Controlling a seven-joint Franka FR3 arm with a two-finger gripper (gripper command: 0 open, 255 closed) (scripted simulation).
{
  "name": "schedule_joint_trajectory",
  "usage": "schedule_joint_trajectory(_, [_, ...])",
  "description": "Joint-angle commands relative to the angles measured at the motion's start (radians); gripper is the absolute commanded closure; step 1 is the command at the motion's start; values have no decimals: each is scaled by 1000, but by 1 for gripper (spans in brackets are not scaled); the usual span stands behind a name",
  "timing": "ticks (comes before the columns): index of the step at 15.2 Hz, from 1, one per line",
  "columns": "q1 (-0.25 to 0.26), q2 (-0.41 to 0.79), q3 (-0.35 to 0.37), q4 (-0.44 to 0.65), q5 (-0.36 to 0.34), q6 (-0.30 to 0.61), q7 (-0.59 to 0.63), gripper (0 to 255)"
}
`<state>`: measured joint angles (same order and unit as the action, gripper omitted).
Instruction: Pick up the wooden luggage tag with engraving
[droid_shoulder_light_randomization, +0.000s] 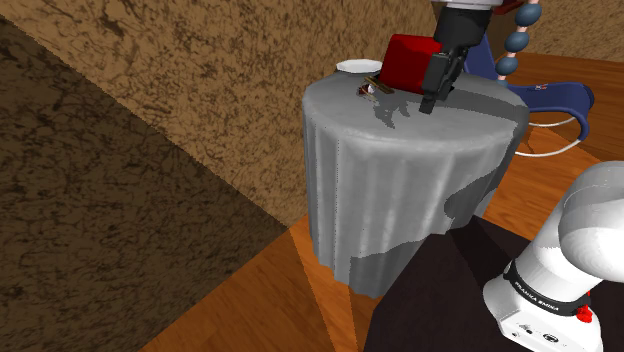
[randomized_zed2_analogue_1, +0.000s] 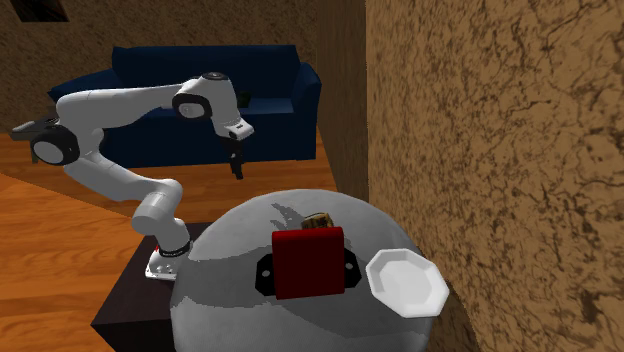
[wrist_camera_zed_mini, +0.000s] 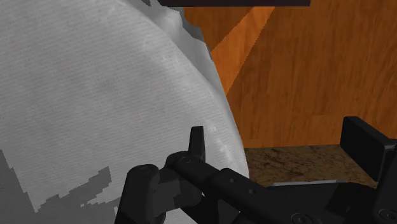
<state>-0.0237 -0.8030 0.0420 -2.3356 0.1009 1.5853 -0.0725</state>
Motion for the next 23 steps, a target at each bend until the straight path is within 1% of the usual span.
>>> schedule_joint_trajectory(1, [0,0,0,0,0,0,0,0])
schedule_joint_trajectory(7, [-4,163,-85,76,-106,82,-198,0])
schedule_joint_trajectory(12, [-4,318,-143,176,-170,145,-351,0])
schedule_joint_trajectory(17, [0,486,-191,309,-211,195,-497,0])
schedule_joint_trajectory(23, [-1,700,-230,513,-229,231,-665,0])
